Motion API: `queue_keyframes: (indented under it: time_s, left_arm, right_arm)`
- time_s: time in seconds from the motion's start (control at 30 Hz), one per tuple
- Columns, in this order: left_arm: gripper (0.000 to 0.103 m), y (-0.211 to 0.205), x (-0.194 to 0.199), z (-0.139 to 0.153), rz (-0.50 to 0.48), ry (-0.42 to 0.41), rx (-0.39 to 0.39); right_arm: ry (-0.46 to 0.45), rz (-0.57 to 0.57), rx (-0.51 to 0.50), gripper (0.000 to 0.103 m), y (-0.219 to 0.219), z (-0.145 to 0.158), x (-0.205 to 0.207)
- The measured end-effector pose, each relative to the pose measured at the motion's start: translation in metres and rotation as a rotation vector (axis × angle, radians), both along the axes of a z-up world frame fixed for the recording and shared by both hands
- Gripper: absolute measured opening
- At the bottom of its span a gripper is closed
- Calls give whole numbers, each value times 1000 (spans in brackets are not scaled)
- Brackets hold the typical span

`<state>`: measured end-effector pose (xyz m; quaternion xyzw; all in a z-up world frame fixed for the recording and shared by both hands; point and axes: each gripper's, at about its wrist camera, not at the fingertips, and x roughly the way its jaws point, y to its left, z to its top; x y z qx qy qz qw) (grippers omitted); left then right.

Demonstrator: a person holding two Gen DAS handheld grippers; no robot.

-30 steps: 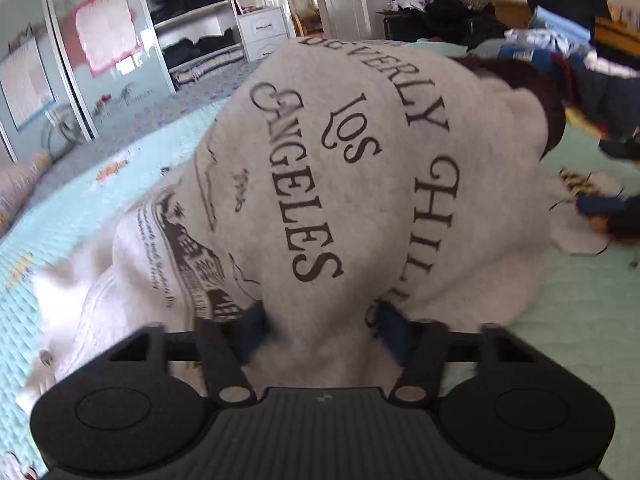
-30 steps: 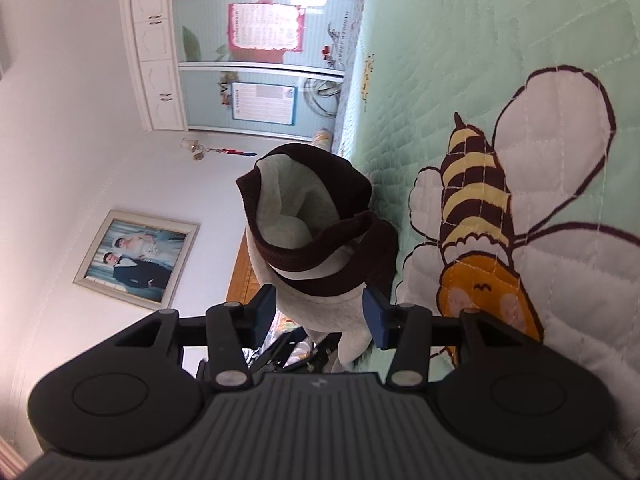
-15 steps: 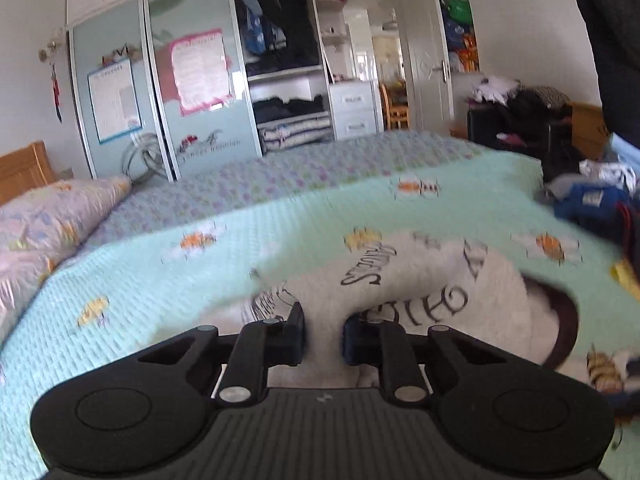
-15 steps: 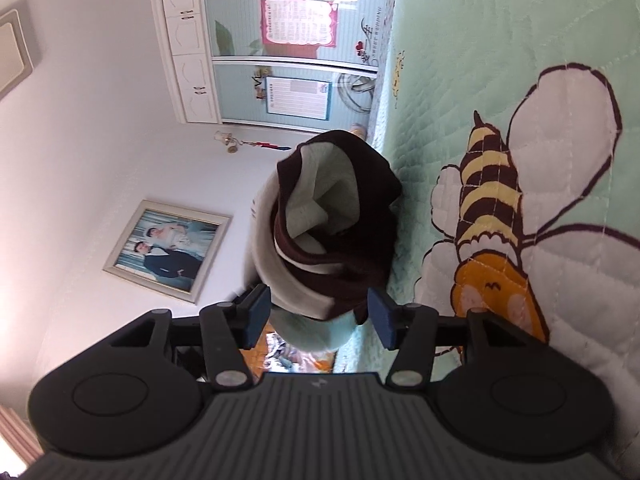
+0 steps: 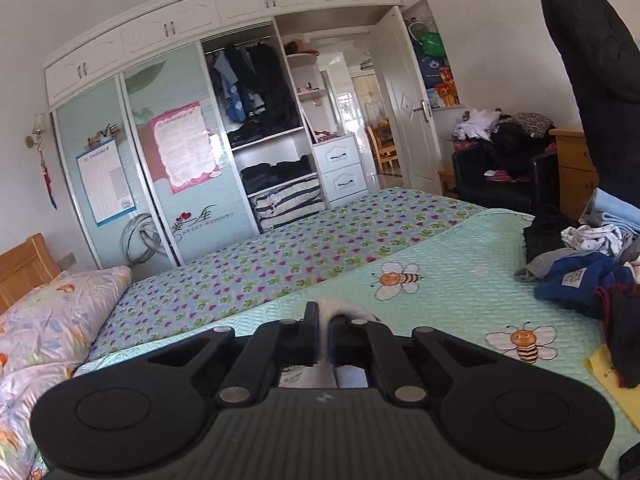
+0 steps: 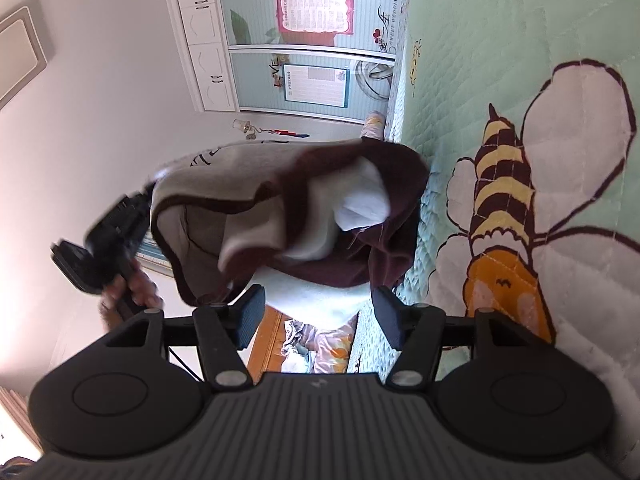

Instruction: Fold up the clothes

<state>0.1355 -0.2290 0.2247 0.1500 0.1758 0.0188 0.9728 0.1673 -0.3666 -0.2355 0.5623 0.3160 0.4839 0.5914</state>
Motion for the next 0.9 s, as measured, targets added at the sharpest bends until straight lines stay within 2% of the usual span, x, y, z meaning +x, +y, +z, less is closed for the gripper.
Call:
queue_keyframes:
  time_s: [0.17,0.27,0.33,0.43,0.53,0.67,0.7,0.8,0.9]
  left_arm:
    - [4,-32,23,15,28,-6,41]
    - [3,-43,37,37,57,-48,70]
    - [4,-43,47,59,105,-93,88]
    - [4,-29,61,96,239,-175,92]
    - [4,-17,52,130,369,-295,106]
    - [4,-33,20,149,400,-380,158]
    - [4,-41,15,145,374,-353,168]
    - [5,-68,5,120,246,-201,176]
    - [12,-91,12,60,154,30,198]
  right_arm:
    - [2,9,10,64,-2,0,0]
    - [2,15,15,65,-4,1,0]
    - [4,19,18,66,-5,1,-1]
    - [10,25,22,66,-6,1,-1]
    - [17,27,28,66,-8,2,-1]
    - [27,28,33,68,-8,1,-3]
    - [28,28,34,68,-8,1,-3]
    - [27,27,36,68,-6,2,-4]
    - [24,24,35,68,-5,1,-5]
